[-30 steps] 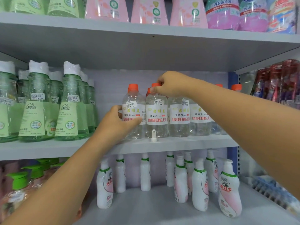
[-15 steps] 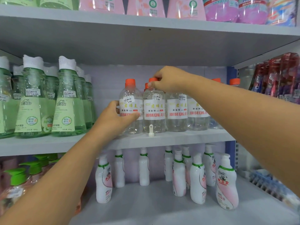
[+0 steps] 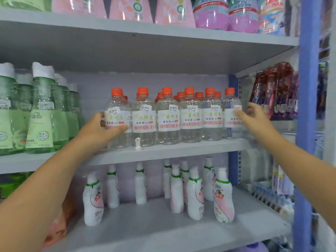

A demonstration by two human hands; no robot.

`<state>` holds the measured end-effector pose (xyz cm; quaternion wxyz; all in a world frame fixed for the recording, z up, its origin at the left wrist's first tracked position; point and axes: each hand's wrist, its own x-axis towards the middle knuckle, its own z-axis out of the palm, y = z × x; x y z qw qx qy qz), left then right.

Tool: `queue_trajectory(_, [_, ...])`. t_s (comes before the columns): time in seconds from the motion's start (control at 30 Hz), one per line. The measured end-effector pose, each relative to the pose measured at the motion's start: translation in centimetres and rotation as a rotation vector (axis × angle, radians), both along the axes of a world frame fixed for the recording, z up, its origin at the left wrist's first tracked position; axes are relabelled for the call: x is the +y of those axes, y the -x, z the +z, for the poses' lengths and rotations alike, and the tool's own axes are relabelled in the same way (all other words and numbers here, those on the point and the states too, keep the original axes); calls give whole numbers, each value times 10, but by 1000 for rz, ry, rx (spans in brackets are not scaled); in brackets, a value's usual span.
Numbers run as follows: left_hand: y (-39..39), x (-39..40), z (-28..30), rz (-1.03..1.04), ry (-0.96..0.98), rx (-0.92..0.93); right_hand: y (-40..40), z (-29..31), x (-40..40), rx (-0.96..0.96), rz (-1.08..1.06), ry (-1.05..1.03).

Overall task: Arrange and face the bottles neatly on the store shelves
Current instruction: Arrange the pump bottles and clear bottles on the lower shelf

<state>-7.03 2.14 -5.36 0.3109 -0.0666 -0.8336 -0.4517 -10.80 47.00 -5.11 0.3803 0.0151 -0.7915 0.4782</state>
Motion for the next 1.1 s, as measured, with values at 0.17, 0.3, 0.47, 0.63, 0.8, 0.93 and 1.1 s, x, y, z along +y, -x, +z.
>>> queue_trajectory(0.17, [3, -4, 1, 50, 8, -51, 8, -3, 12, -156, 194, -95])
queue_trajectory(0.3, [-1, 1, 1, 89, 37, -42, 5, -4, 13, -200, 156, -180])
queue_trajectory(0.47, [-10, 6, 0, 170, 89, -67, 6, -4, 11, -175, 184, -155])
queue_trajectory(0.63, [-36, 29, -11, 332, 129, 139, -4, -7, 8, -76, 168, -135])
queue_trajectory(0.8, [-86, 121, -113, 126, -16, 524, -75, -89, -1, 435, 121, 81])
queue_trajectory(0.93, [-49, 186, -205, -46, -124, 102, -68, -194, -7, 65, 154, -24])
queue_trajectory(1.1, [22, 223, -248, -82, -59, -181, -18, -242, -11, -335, 236, 3])
